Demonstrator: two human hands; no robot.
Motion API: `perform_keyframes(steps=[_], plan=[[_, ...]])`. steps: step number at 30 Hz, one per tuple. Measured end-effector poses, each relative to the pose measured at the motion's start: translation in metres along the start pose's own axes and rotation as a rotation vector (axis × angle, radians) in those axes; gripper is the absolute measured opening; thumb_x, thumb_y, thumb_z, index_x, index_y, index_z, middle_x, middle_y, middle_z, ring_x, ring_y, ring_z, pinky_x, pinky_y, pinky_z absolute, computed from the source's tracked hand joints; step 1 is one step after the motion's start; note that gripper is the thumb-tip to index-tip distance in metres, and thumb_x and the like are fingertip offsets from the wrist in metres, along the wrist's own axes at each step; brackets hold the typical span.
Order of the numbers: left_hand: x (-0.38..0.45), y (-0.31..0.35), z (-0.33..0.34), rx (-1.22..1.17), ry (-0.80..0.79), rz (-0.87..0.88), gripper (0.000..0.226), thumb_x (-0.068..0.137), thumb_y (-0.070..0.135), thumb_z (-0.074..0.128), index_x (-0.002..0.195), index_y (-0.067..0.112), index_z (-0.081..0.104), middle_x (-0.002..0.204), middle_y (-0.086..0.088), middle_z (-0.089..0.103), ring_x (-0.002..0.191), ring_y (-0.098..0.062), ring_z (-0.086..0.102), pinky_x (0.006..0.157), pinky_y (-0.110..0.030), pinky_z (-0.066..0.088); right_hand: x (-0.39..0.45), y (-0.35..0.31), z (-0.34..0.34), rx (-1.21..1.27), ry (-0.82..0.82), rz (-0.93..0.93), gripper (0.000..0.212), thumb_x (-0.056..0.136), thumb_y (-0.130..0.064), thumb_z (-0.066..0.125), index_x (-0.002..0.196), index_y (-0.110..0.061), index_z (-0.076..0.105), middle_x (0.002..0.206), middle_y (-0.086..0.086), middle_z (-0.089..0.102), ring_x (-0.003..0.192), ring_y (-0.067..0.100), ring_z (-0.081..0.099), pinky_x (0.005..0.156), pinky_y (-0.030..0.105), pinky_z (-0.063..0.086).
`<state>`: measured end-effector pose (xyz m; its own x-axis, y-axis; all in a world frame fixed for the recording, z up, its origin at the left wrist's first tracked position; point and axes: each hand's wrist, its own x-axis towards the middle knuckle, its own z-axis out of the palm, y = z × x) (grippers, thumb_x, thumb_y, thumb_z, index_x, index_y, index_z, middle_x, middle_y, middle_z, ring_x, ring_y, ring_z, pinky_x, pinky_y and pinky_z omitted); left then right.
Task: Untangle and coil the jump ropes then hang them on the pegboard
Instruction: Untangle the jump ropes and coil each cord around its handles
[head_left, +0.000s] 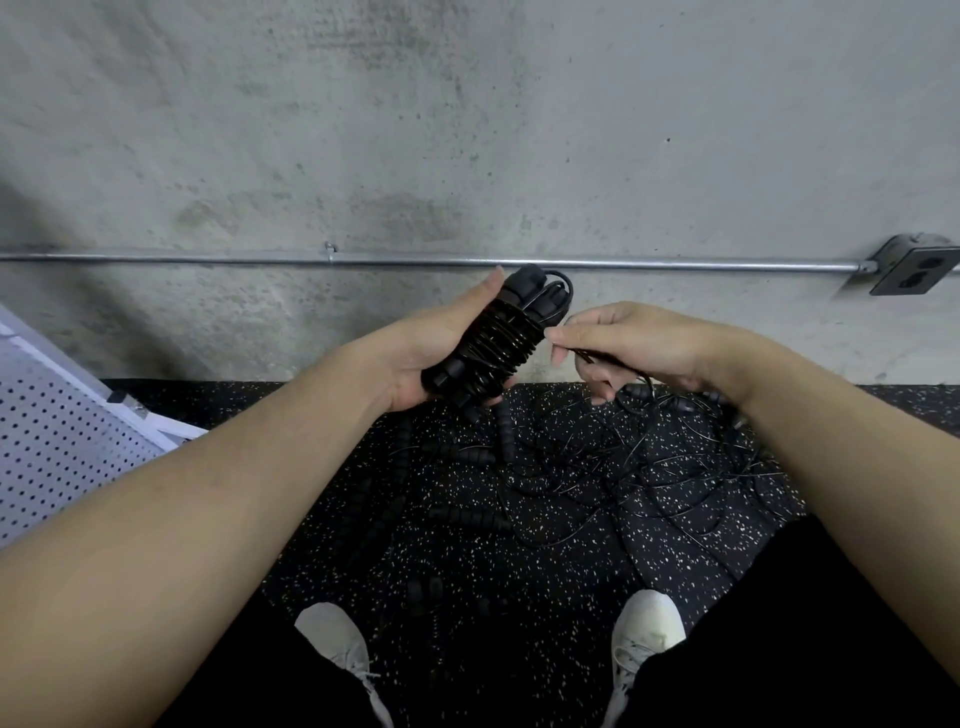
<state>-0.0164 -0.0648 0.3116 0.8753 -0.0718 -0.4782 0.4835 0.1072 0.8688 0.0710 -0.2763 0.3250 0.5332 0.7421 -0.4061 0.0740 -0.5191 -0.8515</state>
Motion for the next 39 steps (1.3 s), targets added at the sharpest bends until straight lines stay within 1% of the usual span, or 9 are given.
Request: perform_keyframes(steps=[4,7,13,16,23,28,31,35,39], plan=[[-0.002,0.003,-0.001,-0.011,0.013,0.006,0.051,0.097,0.056,0.054,0.113,0.010,0.069,0.089,-0.010,0.071,0.076,-0.027,0.072,0.066,-0.043,0.061,0.002,0.007,0.000,-0.060,-0.030,0.018,0.048,0.089,-0.064,0.052,0.086,-0.018,0.065,0.064,-0.001,0.056,0.063,0.015,0.062,0.073,0.028,0.057],[-0.005,0.007,-0.003,-0.088,0.027,-0.002,0.042,0.102,0.044,0.053,0.110,0.006,0.069,0.090,-0.012,0.072,0.076,-0.030,0.072,0.070,-0.044,0.061,0.004,0.009,0.000,-0.028,-0.029,-0.014,0.038,0.102,-0.048,0.044,0.091,-0.018,0.064,0.068,-0.003,0.055,0.072,0.015,0.060,0.078,0.030,0.056],[-0.006,0.011,-0.008,-0.217,0.087,0.006,0.042,0.102,0.038,0.049,0.117,0.003,0.067,0.101,-0.017,0.070,0.067,-0.033,0.070,0.058,-0.038,0.058,0.005,0.007,0.001,-0.023,0.049,-0.100,0.036,0.108,-0.039,0.040,0.089,-0.016,0.060,0.065,-0.003,0.048,0.061,0.017,0.051,0.062,0.030,0.056],[-0.007,0.011,-0.006,-0.279,0.096,0.046,0.044,0.102,0.036,0.048,0.120,0.001,0.068,0.109,-0.018,0.071,0.065,-0.033,0.068,0.057,-0.036,0.057,0.009,0.005,0.003,0.023,0.113,-0.174,0.037,0.107,-0.043,0.039,0.084,-0.021,0.058,0.064,-0.007,0.040,0.057,0.012,0.038,0.052,0.029,0.042],[-0.015,0.016,-0.010,-0.363,0.023,0.142,0.044,0.100,0.037,0.045,0.110,0.004,0.071,0.101,-0.014,0.074,0.062,-0.026,0.063,0.055,-0.032,0.053,0.009,-0.001,0.005,0.008,0.207,-0.217,0.031,0.099,-0.049,0.054,0.093,-0.024,0.069,0.067,-0.013,0.041,0.062,0.007,0.036,0.061,0.022,0.035],[-0.020,0.016,-0.011,-0.098,-0.105,0.115,0.053,0.095,0.060,0.048,0.102,0.013,0.072,0.092,-0.008,0.073,0.060,-0.022,0.064,0.056,-0.033,0.056,0.003,0.000,0.000,-0.051,0.324,-0.068,0.051,0.059,-0.075,0.070,0.068,-0.026,0.062,0.054,-0.009,0.038,0.053,0.011,0.030,0.052,0.022,0.031],[-0.022,0.012,-0.009,0.082,-0.156,0.089,0.053,0.085,0.057,0.056,0.114,0.012,0.065,0.092,-0.007,0.073,0.065,-0.023,0.067,0.061,-0.037,0.059,0.003,0.003,0.000,-0.140,0.263,0.031,0.047,0.061,-0.070,0.074,0.069,-0.026,0.058,0.051,-0.009,0.039,0.051,0.011,0.032,0.054,0.023,0.036],[-0.019,0.008,-0.008,0.309,-0.146,0.085,0.052,0.073,0.040,0.074,0.121,0.027,0.060,0.094,-0.006,0.078,0.077,-0.030,0.073,0.069,-0.039,0.062,0.005,0.008,-0.004,-0.116,0.188,0.117,0.047,0.068,-0.047,0.084,0.100,-0.017,0.069,0.050,-0.009,0.040,0.048,0.010,0.030,0.055,0.025,0.031],[-0.016,0.005,0.002,0.888,-0.153,0.180,0.073,0.074,0.047,0.087,0.138,0.050,0.051,0.114,0.021,0.066,0.104,0.003,0.063,0.091,-0.014,0.048,0.009,0.009,0.002,-0.106,0.238,0.084,0.023,0.078,-0.033,0.084,0.087,-0.015,0.073,0.063,0.003,0.055,0.049,0.011,0.036,0.048,0.021,0.031]])
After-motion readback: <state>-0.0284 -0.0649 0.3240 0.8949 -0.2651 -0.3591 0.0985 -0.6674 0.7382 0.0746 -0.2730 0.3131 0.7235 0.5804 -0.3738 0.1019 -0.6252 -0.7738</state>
